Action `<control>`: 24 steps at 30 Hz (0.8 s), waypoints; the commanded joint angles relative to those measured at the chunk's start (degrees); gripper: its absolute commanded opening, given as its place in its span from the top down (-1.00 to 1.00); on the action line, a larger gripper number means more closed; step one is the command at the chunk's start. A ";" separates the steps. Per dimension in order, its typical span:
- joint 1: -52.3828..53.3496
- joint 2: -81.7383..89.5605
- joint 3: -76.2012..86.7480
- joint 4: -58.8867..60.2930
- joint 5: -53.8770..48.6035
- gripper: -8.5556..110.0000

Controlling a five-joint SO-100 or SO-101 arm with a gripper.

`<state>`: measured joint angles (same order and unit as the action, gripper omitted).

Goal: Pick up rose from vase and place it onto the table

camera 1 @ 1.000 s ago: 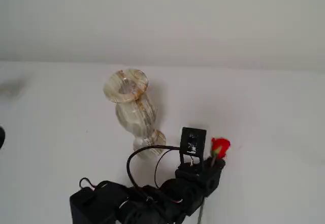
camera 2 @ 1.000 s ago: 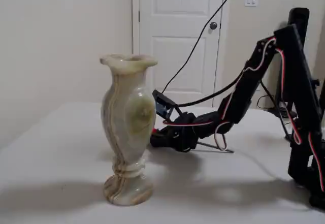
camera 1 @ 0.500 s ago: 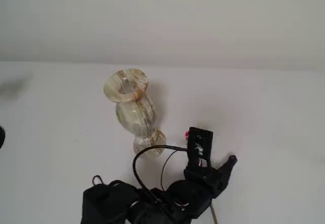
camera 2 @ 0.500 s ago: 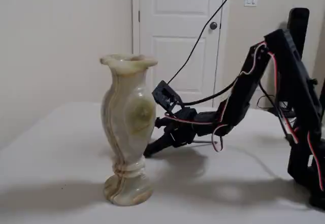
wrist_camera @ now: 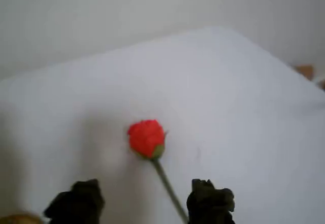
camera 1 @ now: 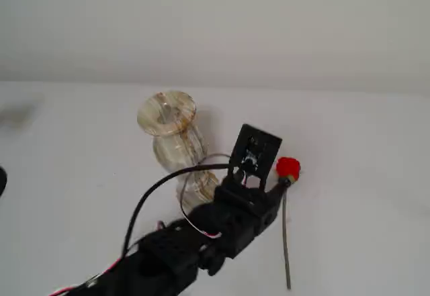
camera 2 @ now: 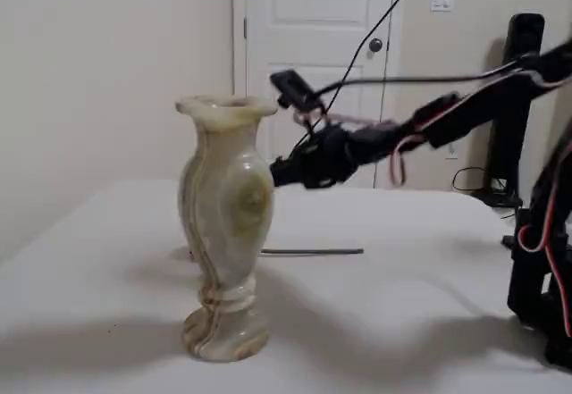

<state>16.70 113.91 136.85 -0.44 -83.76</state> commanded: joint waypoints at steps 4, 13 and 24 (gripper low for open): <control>-2.46 21.62 -8.53 29.97 22.68 0.79; -6.68 44.03 -8.70 60.38 65.30 0.86; -11.07 60.21 12.74 63.72 73.04 0.86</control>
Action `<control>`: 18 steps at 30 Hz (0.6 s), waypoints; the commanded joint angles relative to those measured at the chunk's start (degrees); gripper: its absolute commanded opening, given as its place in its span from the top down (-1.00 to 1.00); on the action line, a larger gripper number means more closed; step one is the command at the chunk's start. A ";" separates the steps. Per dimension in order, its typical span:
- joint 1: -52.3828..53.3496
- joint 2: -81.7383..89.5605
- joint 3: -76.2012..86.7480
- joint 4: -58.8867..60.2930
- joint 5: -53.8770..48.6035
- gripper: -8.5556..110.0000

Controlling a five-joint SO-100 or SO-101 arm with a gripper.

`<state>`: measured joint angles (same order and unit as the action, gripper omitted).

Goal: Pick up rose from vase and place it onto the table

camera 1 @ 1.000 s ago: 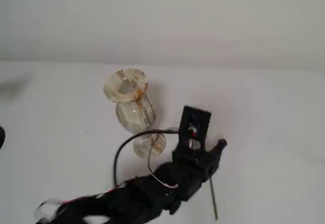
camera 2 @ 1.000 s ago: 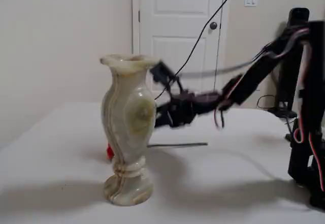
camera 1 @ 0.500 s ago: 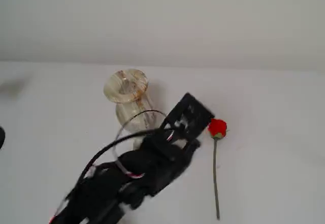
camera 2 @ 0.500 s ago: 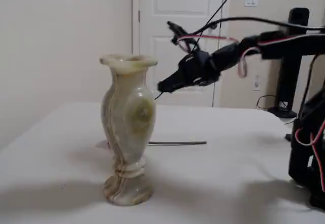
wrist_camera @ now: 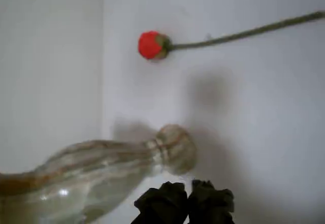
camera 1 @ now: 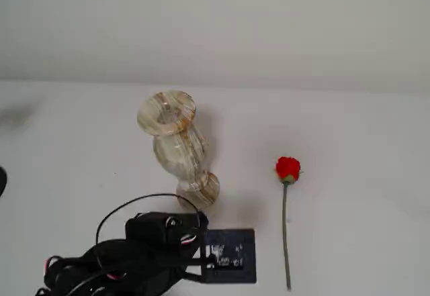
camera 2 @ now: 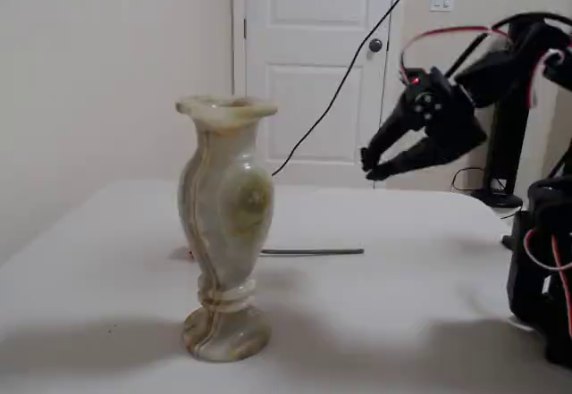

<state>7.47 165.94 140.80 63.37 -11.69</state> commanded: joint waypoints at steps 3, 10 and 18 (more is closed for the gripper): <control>-3.69 18.28 18.37 1.32 -0.70 0.86; -4.13 24.43 30.41 3.78 0.88 0.86; -3.08 24.43 32.34 2.64 2.64 0.80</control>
